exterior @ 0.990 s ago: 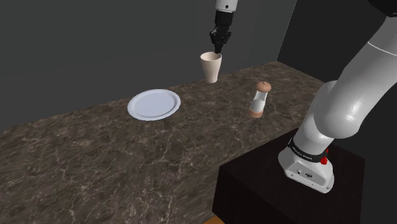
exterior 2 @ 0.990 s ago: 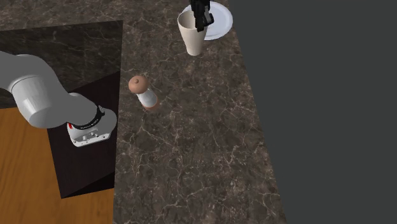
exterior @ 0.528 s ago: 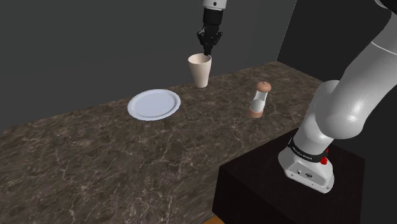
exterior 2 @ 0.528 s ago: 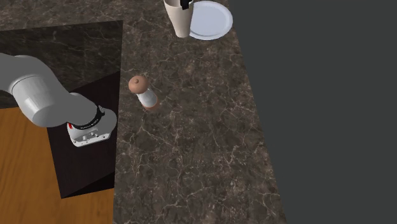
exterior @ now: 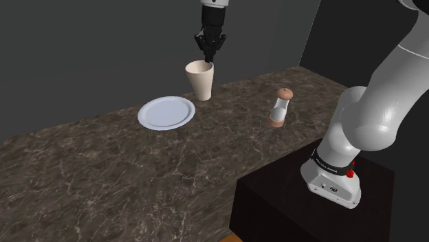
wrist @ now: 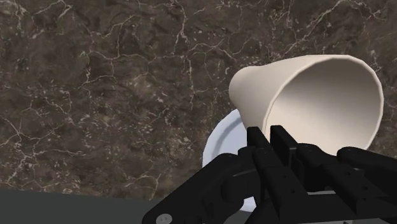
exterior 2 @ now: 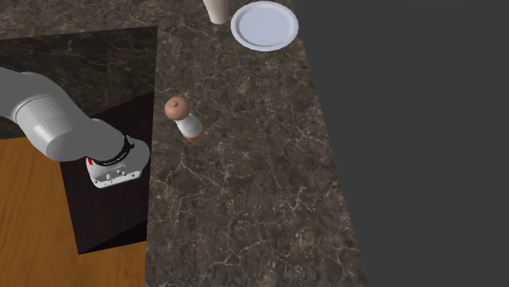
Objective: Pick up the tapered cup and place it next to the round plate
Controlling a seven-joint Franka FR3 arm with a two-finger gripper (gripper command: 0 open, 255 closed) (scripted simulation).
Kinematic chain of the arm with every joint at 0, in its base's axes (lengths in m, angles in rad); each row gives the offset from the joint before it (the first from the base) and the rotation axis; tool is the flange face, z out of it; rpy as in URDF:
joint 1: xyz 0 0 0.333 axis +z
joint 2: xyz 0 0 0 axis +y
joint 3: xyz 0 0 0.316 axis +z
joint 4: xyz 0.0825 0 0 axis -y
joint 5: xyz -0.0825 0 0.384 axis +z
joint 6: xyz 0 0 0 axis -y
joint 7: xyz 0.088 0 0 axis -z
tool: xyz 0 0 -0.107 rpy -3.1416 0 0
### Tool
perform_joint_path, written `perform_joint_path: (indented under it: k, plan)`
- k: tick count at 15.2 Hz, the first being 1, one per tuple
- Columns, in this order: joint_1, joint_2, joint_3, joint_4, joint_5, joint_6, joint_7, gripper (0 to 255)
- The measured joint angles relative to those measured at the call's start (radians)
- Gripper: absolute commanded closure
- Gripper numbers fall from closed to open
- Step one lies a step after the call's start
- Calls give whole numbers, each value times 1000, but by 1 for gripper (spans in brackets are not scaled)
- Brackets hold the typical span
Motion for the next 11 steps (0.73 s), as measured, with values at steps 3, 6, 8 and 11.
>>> perform_joint_path:
  k: [3, 6, 8, 11]
  plan:
    - [9, 10, 12, -12, 2, 23, 18, 255]
    - [10, 10, 13, -48, 3, 59, 18, 255]
    - [10, 12, 13, -72, 4, 86, 15, 255]
    - [10, 13, 14, -114, 5, 128, 12, 255]
